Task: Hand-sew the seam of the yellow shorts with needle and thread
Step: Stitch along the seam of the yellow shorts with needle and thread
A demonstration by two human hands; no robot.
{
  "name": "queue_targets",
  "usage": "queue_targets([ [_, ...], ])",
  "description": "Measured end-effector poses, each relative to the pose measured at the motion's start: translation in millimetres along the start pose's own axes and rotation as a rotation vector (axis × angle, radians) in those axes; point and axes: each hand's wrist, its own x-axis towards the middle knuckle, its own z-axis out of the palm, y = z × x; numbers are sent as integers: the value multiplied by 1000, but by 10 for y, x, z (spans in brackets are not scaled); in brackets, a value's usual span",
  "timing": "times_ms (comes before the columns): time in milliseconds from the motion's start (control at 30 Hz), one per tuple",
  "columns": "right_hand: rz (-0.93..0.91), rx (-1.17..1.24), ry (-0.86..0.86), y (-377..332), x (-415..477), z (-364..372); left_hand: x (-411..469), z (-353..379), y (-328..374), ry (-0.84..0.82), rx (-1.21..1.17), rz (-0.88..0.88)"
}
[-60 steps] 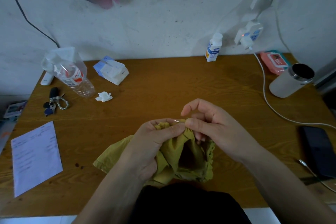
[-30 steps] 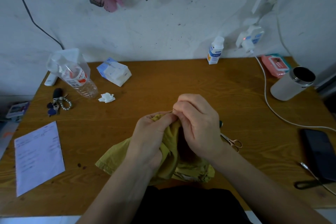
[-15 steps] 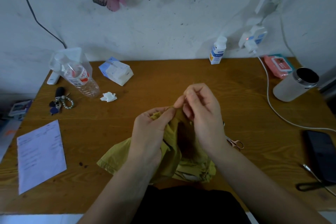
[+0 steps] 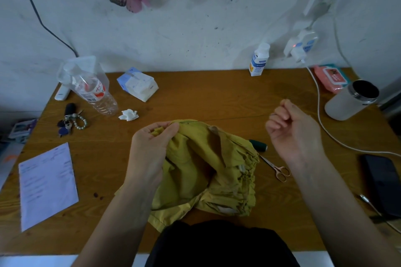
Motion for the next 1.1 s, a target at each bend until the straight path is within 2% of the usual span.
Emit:
queue_targets([
  [367, -99, 186, 200, -348, 127, -422, 71, -129, -21, 44, -46, -20],
  [600, -129, 211, 305, -405, 177, -683, 79, -137, -20, 41, -48, -15],
  [1100, -183, 268, 389, -562, 284, -1084, 100, -153, 14, 42, -85, 19],
])
